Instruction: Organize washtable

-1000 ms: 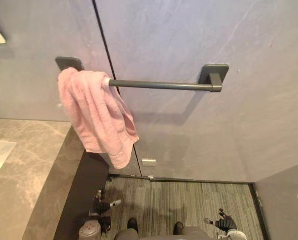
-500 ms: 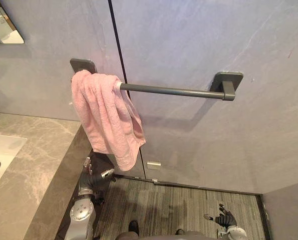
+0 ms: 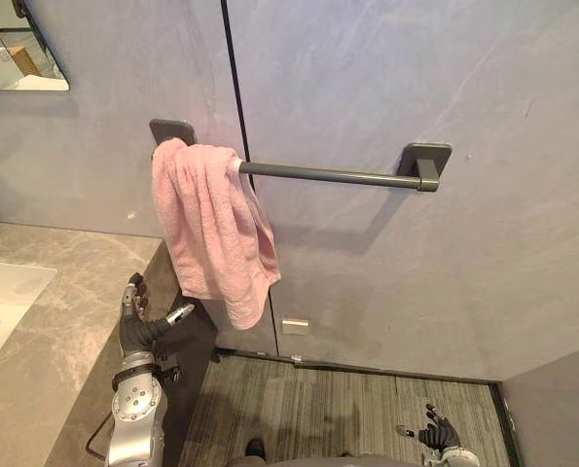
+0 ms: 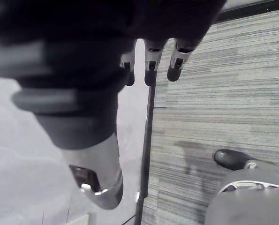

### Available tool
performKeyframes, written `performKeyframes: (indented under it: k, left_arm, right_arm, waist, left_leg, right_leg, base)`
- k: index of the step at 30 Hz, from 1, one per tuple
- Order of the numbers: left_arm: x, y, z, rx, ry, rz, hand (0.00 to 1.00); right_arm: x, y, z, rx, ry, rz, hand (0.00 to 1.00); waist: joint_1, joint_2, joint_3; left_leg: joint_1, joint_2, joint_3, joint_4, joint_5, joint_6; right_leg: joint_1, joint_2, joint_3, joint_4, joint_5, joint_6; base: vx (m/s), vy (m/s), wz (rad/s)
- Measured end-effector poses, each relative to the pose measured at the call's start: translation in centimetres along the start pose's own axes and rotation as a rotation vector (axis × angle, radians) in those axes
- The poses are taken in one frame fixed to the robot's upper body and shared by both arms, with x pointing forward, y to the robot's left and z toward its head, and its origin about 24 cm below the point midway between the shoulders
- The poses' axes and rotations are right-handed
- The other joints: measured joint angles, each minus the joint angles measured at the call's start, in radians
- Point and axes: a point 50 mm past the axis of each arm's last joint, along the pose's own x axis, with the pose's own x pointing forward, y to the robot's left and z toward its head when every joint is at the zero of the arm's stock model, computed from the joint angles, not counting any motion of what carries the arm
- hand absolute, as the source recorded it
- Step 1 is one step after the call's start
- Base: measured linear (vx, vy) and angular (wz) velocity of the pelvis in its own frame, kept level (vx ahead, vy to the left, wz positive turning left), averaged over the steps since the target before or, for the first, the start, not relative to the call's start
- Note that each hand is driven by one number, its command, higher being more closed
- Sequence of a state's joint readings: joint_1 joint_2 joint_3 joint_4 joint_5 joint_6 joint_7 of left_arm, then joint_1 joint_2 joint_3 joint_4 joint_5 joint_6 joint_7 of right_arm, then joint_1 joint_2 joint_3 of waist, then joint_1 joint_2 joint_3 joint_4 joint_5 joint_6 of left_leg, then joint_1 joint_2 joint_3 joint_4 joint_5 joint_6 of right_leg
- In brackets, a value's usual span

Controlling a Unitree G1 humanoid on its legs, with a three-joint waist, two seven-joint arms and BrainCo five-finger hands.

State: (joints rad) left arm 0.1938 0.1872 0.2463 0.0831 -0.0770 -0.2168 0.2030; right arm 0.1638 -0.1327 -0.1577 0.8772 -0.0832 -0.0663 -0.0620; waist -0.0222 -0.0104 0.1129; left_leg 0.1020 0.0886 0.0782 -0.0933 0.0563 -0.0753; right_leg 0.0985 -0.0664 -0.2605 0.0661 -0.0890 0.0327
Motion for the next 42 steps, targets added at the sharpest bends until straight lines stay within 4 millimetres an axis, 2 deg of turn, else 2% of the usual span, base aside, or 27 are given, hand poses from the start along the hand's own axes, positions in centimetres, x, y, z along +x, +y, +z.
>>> performKeyframes:
  k: [5,14,21,22,33,42]
  left_arm:
    - [0.7,0.5,0.7,0.028,-0.031,-0.002,0.0]
    - [3.2,1.2,3.5,0.09,-0.148,-0.032,0.0]
    - [4.1,1.0,4.5,0.105,-0.187,-0.063,0.0]
    - [4.2,0.9,4.7,0.103,-0.193,-0.067,1.0]
    - [4.6,-0.1,4.3,0.105,-0.171,-0.125,1.0]
    - [4.6,-0.3,4.2,0.106,-0.166,-0.132,1.0]
  right_arm:
    - [0.0,0.0,0.1,-0.015,-0.002,0.006,0.0]
    - [0.2,-0.2,0.5,-0.031,-0.014,0.022,0.0]
    - [0.3,-0.6,0.9,-0.045,-0.021,0.019,0.0]
    - [0.3,-0.6,0.8,-0.047,-0.02,0.021,0.0]
    - [0.3,-0.2,1.2,-0.076,-0.034,0.054,0.0]
    - [0.4,-0.1,3.4,-0.076,-0.126,0.053,0.0]
  waist:
    - [-0.002,0.0,0.0]
    - [-0.007,0.0,-0.001]
    - [-0.013,0.001,-0.001]
    - [-0.014,0.001,-0.001]
    - [-0.019,0.004,-0.002]
    - [-0.017,0.004,-0.003]
  left_leg:
    - [-0.001,0.0,0.006,0.0,0.0,0.0]
    - [-0.004,0.0,0.014,-0.001,-0.001,0.0]
    - [-0.007,0.001,0.035,-0.002,-0.002,0.002]
    - [-0.007,0.001,0.035,-0.002,-0.002,0.002]
    - [-0.018,0.001,0.04,-0.002,-0.004,0.0]
    - [-0.012,0.001,0.06,-0.002,-0.006,0.002]
  right_leg:
    - [0.0,0.001,0.008,-0.003,0.002,0.001]
    - [0.002,0.004,0.019,-0.018,0.01,-0.001]
    - [0.001,0.009,0.043,-0.054,0.043,0.0]
    - [0.001,0.009,0.044,-0.057,0.045,0.0]
    - [0.0,0.013,0.048,-0.087,0.059,0.0]
    - [0.0,0.014,0.066,-0.09,0.062,-0.001]
  base:
    - [0.04,-0.003,-0.05]
    - [0.02,-0.003,-0.04]
    - [-0.05,0.011,-0.1]
    - [-0.04,0.008,-0.02]
    - [0.0,0.001,-0.01]
    - [0.0,0.001,-0.05]
